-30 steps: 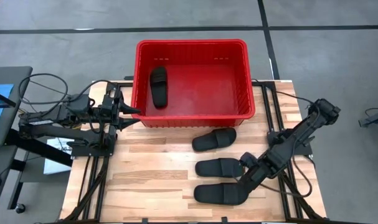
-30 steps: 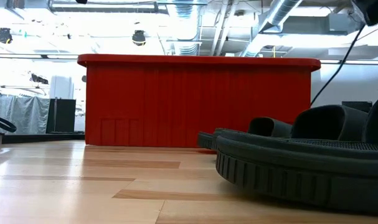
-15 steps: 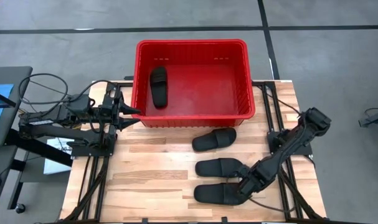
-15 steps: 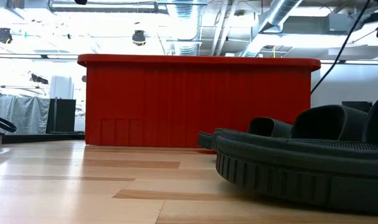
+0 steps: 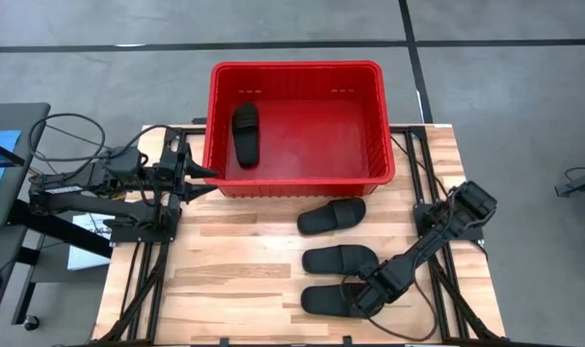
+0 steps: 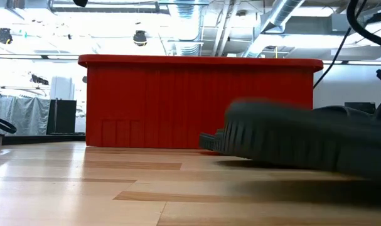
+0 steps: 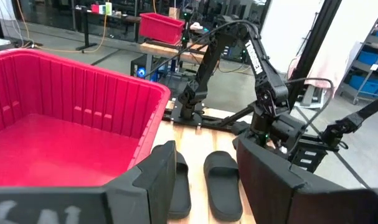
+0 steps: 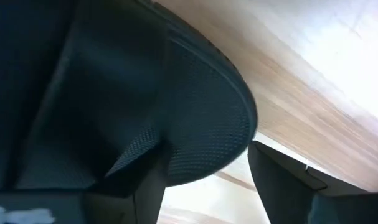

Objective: Pick and place slides into bin
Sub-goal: Put the black slide into the red bin

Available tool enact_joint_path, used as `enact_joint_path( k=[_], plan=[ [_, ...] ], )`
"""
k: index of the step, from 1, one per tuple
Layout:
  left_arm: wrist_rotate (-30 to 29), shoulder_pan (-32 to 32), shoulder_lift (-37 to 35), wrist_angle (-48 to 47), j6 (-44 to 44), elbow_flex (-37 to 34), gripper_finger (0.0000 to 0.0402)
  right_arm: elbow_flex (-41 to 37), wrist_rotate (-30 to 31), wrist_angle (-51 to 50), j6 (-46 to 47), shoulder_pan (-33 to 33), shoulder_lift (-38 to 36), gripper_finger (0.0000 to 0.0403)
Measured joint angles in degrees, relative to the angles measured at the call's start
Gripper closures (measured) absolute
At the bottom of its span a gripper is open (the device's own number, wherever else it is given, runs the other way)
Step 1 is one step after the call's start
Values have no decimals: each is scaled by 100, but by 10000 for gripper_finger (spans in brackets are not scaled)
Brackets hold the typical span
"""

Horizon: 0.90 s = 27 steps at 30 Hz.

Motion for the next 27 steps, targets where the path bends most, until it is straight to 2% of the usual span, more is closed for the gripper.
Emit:
enact_joint_path(
  k=[5,11,12,19,27],
  plan=[
    [1,-1,-2,9,-15,0,242,19,-17,17,-146,-56,159,232],
    [1,-1,-2,13,-20,0,242,2,149,-107,-384,-157,124,373],
    [-1,1,-2,13,-20,0,242,-3,162,-117,-439,-177,124,385],
    [-5,-1,0,20,-22,0,242,100,181,-314,-602,-176,135,398],
    [-5,1,0,24,-26,0,242,417,566,-807,-570,2,-68,402]
  ],
)
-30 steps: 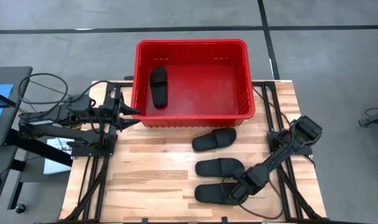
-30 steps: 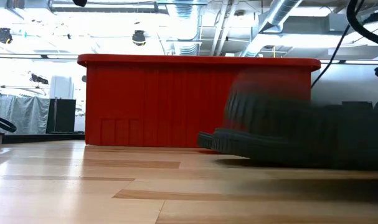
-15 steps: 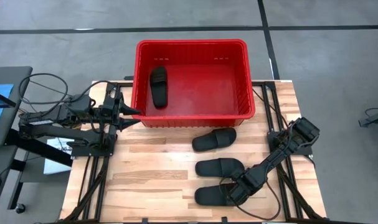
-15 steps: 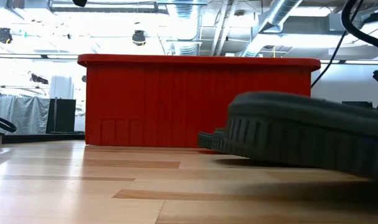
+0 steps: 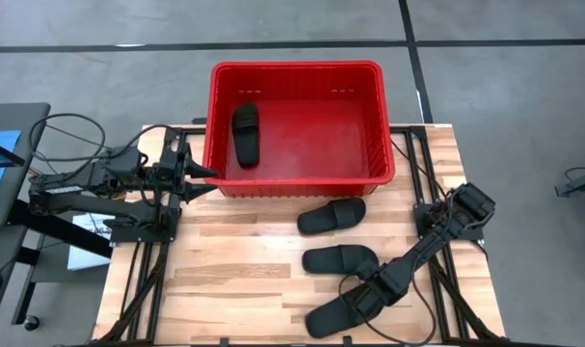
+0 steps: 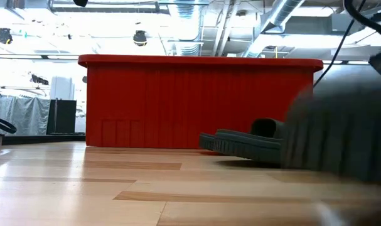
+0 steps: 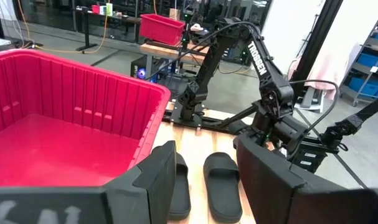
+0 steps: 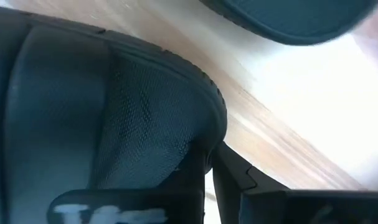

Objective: Pick and place slides into bin
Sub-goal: Put the black slide into the red bin

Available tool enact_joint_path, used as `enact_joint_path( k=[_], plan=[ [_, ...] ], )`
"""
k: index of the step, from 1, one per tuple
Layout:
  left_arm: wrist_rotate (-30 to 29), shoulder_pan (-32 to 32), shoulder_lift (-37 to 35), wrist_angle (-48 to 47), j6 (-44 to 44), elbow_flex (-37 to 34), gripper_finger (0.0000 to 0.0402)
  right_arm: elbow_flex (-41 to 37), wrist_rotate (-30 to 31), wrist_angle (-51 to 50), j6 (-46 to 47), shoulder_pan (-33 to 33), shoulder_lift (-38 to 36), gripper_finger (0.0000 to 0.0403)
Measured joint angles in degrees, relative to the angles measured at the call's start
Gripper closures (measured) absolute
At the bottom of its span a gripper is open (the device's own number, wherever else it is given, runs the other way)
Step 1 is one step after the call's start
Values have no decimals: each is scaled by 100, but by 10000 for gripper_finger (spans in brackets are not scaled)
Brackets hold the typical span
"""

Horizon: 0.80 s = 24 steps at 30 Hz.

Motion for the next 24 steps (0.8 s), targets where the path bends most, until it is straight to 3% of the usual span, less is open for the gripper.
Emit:
enact_joint_path(
  k=[10,24],
  plan=[
    [2,0,-1,0,2,0,242,639,-19,-1186,2,79,-114,402],
    [4,-2,-1,0,0,0,242,2292,889,-3609,-864,-257,-123,402]
  ],
)
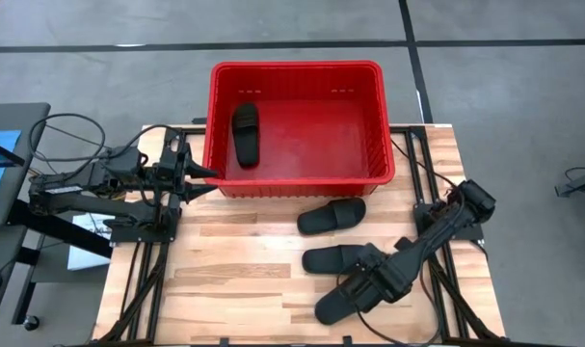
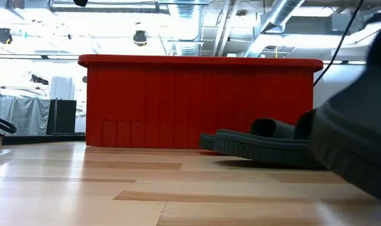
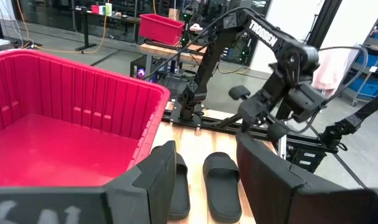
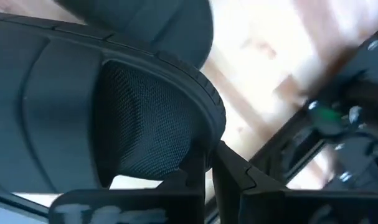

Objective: Pick and place slides into bin
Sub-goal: Put the black slide into the red bin

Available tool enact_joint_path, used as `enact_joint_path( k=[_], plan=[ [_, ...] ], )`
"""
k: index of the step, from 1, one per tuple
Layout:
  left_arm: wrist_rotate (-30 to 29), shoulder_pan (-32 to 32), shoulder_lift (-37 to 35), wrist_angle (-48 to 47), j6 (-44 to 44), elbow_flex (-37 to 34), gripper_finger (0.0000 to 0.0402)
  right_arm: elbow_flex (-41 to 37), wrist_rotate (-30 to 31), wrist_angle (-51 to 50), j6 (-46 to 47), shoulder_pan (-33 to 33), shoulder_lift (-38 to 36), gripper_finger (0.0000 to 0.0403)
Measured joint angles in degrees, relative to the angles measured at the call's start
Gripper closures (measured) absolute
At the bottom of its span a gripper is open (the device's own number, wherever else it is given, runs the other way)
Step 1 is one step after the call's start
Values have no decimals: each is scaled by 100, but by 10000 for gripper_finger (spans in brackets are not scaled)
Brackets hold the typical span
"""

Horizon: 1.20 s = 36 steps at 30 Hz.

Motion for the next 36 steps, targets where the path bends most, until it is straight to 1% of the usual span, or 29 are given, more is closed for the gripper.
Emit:
enact_joint_path(
  k=[7,13,20,29,36],
  plan=[
    [5,2,0,-1,-35,0,242,461,525,-2,-693,-327,-146,402],
    [133,2,-1,0,-57,0,242,709,840,5,-1250,-615,-213,402],
    [142,2,1,-2,-122,0,242,1092,1261,28,-1947,-951,-203,402],
    [142,0,1,-2,-157,0,242,1772,1848,21,-3019,-1476,-203,402],
    [140,2,1,-2,-240,0,242,2508,2044,23,-4004,-1869,-203,402]
  ],
)
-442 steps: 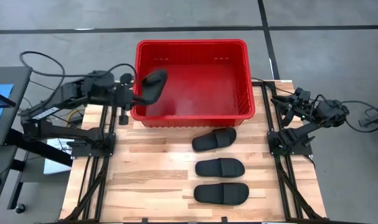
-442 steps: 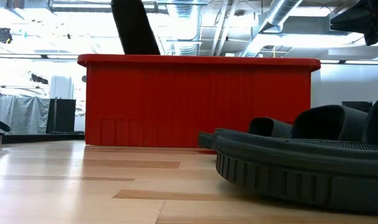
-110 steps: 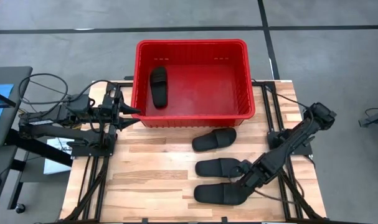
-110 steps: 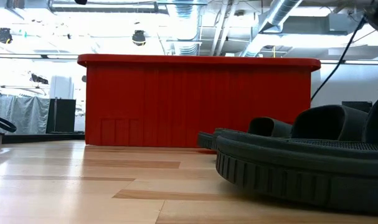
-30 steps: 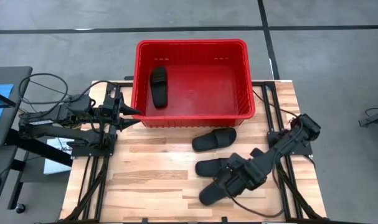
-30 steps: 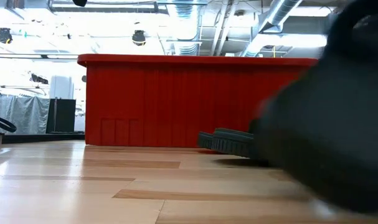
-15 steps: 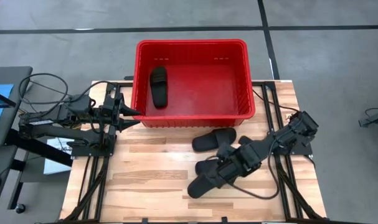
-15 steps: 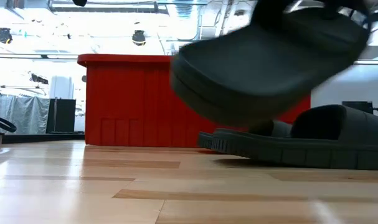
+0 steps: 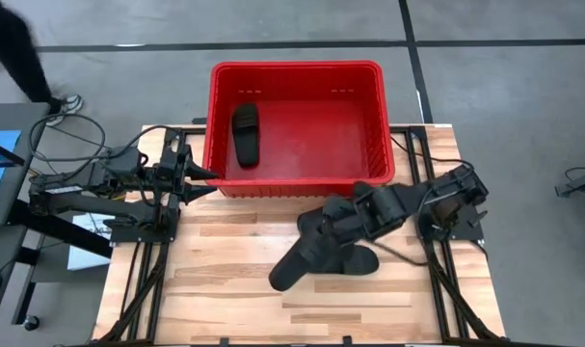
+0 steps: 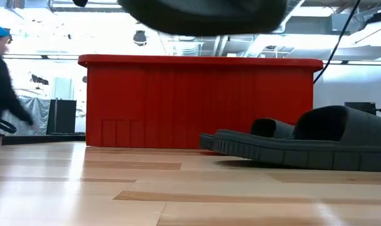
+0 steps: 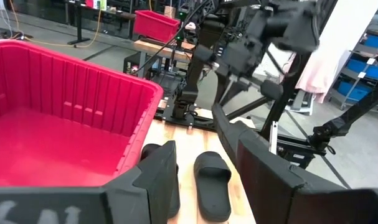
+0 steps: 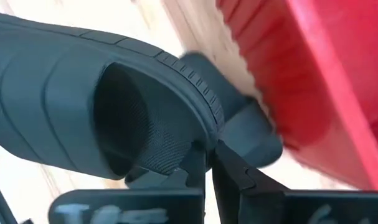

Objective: Pick and place slides into bin
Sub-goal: Put the black slide into the red bin

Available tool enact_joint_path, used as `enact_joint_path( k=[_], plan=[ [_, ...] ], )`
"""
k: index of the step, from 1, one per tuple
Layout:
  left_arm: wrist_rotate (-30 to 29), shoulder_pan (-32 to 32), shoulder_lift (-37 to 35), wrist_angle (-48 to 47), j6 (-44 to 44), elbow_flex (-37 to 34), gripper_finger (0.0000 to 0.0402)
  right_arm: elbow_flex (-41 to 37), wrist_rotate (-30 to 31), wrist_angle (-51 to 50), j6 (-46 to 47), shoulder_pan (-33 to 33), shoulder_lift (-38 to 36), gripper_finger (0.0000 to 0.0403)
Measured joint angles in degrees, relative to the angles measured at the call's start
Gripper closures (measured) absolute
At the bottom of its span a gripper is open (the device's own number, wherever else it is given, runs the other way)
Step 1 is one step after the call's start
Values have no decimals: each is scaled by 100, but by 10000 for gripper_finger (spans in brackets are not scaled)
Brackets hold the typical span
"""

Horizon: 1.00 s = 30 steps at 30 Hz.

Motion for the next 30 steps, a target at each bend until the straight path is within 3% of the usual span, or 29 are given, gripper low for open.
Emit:
enact_joint_path(
  k=[11,15,23,30],
  plan=[
    [294,0,175,71,-121,0,242,1070,466,-2,-1576,-603,0,402],
    [548,-2,453,229,-529,0,242,1282,679,1,-2115,-841,0,402],
    [877,-2,981,989,-1483,-2,242,1422,1023,-2,-2993,-1269,0,402],
    [866,0,1363,1395,-1734,-2,242,1422,1318,0,-3467,-1567,0,402]
  ],
)
